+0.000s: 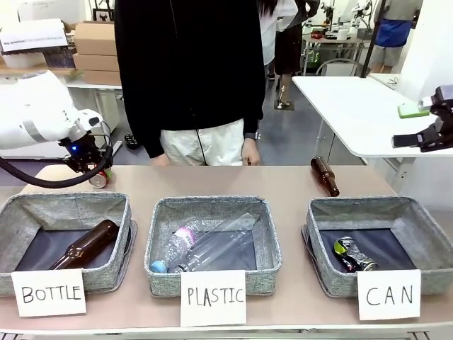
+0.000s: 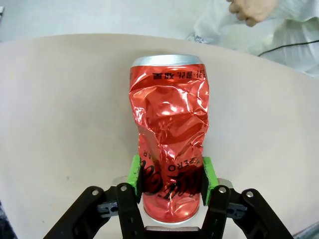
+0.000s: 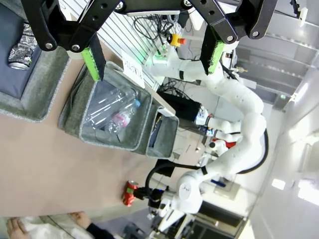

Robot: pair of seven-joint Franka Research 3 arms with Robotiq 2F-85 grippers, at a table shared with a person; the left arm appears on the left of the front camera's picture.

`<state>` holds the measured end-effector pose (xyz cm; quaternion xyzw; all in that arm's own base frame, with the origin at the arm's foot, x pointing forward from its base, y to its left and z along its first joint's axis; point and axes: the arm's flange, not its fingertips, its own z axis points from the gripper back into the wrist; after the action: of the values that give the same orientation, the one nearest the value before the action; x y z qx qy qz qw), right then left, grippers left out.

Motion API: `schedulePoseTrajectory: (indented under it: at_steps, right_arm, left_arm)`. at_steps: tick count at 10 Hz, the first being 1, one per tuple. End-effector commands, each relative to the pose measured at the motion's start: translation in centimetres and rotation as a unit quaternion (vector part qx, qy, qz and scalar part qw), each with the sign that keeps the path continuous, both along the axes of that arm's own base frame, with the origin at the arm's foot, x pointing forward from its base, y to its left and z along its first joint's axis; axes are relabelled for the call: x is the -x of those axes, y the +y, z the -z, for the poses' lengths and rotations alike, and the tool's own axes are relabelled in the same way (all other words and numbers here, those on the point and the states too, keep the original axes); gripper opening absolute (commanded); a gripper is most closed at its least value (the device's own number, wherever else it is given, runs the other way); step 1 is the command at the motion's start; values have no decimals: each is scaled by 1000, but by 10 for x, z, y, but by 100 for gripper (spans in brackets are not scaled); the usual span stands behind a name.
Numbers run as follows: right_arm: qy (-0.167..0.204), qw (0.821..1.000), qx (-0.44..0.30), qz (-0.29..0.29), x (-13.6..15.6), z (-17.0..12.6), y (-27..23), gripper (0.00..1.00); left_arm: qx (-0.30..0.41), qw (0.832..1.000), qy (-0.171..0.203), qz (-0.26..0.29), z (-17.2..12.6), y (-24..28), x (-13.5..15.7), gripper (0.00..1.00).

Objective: Sort the can waste into the basket.
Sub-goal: Pick up the can waste from the table and place it in the right Fabric basket.

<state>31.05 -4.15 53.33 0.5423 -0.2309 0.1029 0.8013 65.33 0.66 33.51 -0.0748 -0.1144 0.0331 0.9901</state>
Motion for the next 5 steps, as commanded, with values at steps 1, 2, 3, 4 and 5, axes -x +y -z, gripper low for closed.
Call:
schedulePoseTrajectory:
  at_steps: [1, 2, 3, 4, 5]
  right_arm:
    - [-3, 1000, 3, -4, -1, -2, 0, 100]
    - [-3, 1000, 3, -4, -1, -2, 0, 100]
    - [-3, 1000, 3, -4, -1, -2, 0, 100]
    - [-3, 1000, 3, -4, -1, -2, 0, 100]
    - [-3, 1000, 3, -4, -1, -2, 0, 100]
  left_arm:
    - [74, 996, -33, -27, -84, 11, 61, 0]
    - [131, 990, -52, 0, -135, 20, 107, 0]
    - [203, 976, -52, 58, -184, 31, 168, 0]
    - [247, 957, -17, 153, -213, 38, 235, 0]
    - [260, 934, -9, 243, -224, 42, 305, 0]
